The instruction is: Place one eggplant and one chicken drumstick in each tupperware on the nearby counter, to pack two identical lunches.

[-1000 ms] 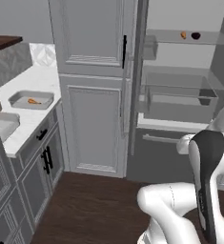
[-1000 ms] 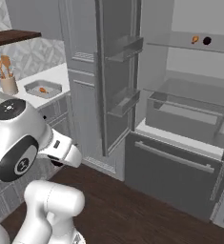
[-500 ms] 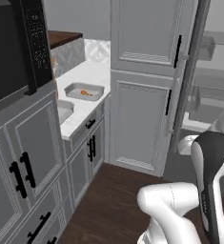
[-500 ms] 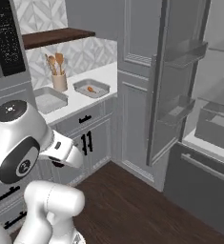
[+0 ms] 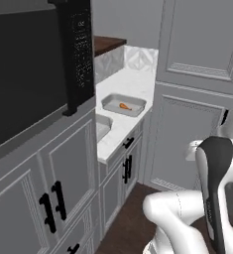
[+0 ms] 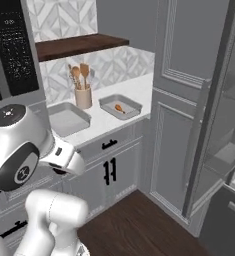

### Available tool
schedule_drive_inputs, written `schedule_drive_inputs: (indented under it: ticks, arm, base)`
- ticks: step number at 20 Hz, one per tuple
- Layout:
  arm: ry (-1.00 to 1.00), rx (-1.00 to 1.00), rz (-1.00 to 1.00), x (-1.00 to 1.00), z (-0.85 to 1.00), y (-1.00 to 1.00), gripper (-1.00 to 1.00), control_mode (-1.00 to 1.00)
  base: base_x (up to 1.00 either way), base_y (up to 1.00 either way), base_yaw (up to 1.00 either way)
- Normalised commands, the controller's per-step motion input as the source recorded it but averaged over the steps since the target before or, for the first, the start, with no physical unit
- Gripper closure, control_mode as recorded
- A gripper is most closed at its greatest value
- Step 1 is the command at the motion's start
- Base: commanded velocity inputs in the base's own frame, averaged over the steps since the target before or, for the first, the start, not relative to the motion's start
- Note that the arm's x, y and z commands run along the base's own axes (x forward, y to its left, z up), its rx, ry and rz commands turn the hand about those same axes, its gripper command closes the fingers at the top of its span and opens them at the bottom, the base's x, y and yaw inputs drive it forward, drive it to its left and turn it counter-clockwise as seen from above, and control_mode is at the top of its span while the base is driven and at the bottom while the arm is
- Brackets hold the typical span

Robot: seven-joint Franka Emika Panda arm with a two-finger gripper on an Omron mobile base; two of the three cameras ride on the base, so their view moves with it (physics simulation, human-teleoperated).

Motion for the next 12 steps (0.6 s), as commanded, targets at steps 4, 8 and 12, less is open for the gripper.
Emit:
schedule_drive_inputs:
  ticks: [4,8,12]
  arm:
    - [0.00,0.00,0.00,0.00,0.00,0.00,1.00,1.00]
    - [0.00,0.00,0.00,0.00,0.00,0.00,1.00,1.00]
    - [0.00,0.00,0.00,0.00,0.00,0.00,1.00,1.00]
  base:
    - [0.98,-0.23,0.01]
    - [0.45,0.12,0.06]
    - [0.78,0.03,0.14]
